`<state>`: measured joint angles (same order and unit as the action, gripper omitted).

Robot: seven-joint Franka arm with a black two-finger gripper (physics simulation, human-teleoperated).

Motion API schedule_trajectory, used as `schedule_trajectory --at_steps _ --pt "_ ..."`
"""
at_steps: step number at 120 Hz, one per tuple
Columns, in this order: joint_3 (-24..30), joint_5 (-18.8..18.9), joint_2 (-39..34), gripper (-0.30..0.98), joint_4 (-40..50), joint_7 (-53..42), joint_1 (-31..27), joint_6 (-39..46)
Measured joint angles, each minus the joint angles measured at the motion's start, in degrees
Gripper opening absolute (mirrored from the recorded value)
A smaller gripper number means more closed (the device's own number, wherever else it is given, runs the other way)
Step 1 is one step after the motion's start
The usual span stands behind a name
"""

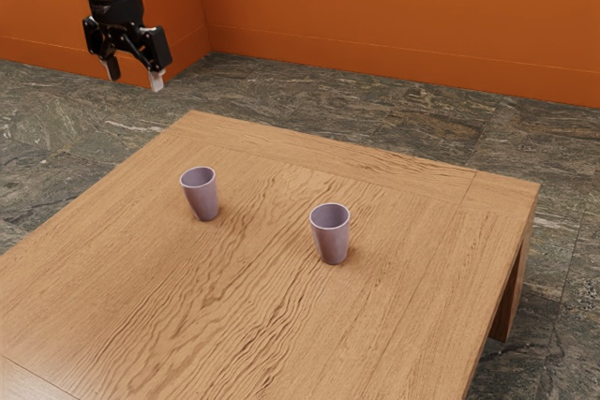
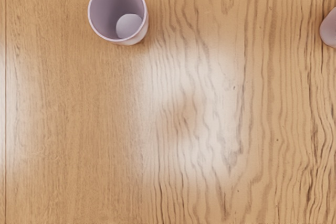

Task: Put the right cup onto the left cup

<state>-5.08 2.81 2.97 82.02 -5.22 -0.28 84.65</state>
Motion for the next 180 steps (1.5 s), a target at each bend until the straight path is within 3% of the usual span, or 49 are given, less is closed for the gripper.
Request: schedule_trajectory --at_steps 32,135,180 --pt "0.20 -0.13 1.35 0.69 -0.38 -0.20 -0.24 0.58" --pt "1.21 -1.19 20.86 0.69 -6.17 -0.70 3.03 9.35" --pt "1.18 -1.51 21.78 0.69 -6.23 -0.68 6.49 11.92"
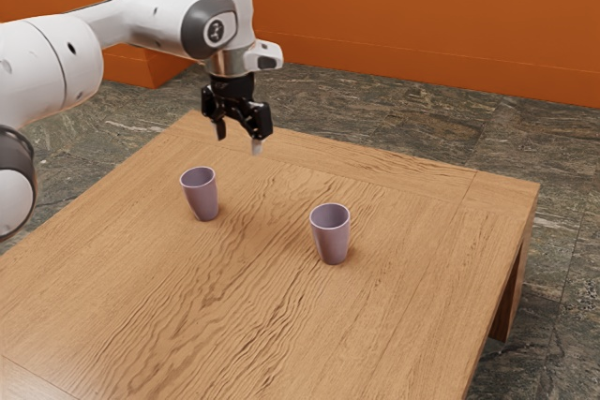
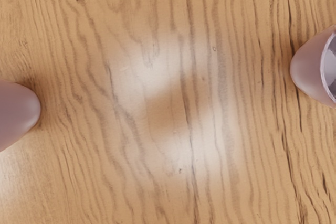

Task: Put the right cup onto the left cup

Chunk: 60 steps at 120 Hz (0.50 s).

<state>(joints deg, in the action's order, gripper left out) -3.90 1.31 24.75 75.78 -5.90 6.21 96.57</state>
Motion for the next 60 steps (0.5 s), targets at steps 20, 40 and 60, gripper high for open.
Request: schedule_trajectory --at_steps 20,40,60 --pt "0.00 -0.70 -0.35 0.69 1.13 0.11 1.26 1.03" --pt "0.03 -2.15 -0.29 0.69 1.56 1.47 3.41 1.69" --pt "-0.05 -3.96 -0.05 0.69 2.62 3.23 4.02 1.99"
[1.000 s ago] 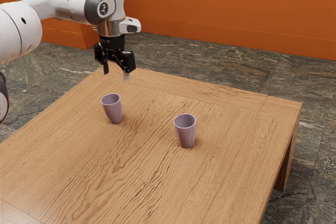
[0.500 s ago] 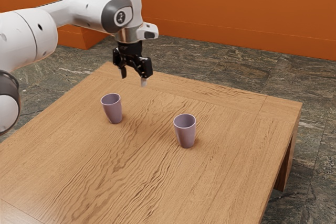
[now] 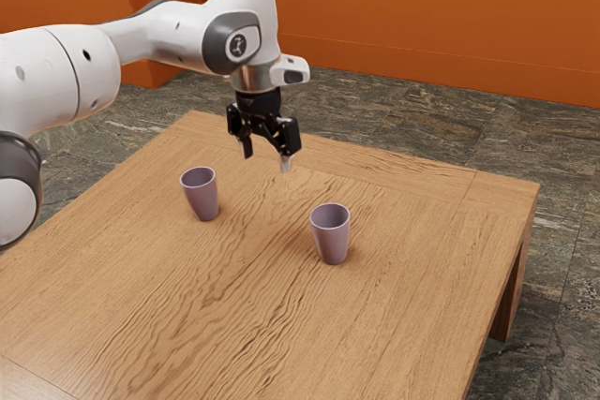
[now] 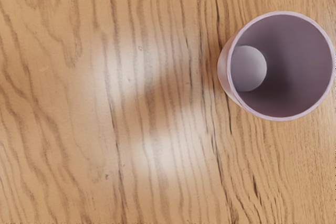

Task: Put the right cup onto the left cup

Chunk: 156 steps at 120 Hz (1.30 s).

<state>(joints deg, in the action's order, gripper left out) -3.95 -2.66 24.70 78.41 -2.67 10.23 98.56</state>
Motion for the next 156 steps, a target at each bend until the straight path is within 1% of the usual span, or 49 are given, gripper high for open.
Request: schedule_trajectory --at_steps 70,85,125,156 --pt "-0.26 -0.73 7.77 0.69 -5.75 3.26 2.46 0.14" --pt "-0.34 -1.62 8.45 0.69 -5.94 4.36 2.93 0.04" --pt "-0.73 -2.15 10.72 0.69 -6.80 7.81 2.98 0.24" --pt "-0.74 -1.89 13.93 0.69 -10.76 9.32 2.96 0.87"
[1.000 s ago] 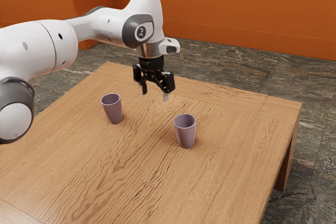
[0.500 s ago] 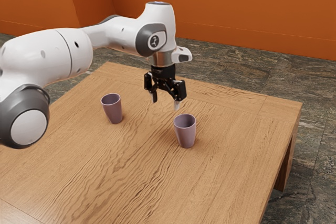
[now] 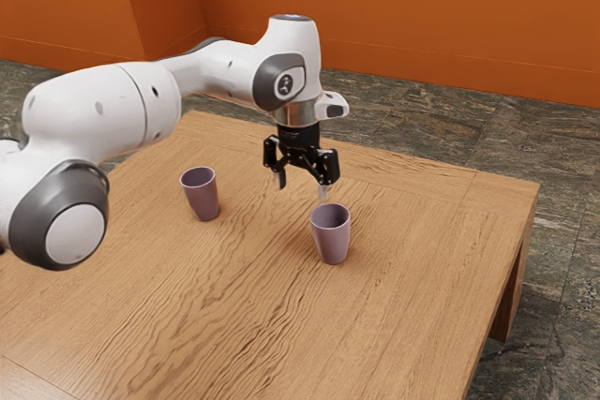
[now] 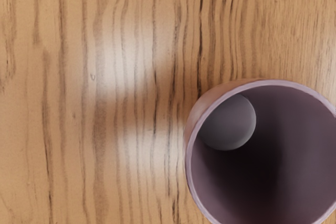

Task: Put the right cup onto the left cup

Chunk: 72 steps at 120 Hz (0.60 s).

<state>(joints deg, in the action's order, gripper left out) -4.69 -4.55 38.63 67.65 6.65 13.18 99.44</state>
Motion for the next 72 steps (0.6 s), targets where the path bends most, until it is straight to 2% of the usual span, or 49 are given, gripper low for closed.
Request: schedule_trajectory --at_steps 72 --pt "0.11 0.06 4.02 0.69 -2.07 1.62 -0.09 1.75"
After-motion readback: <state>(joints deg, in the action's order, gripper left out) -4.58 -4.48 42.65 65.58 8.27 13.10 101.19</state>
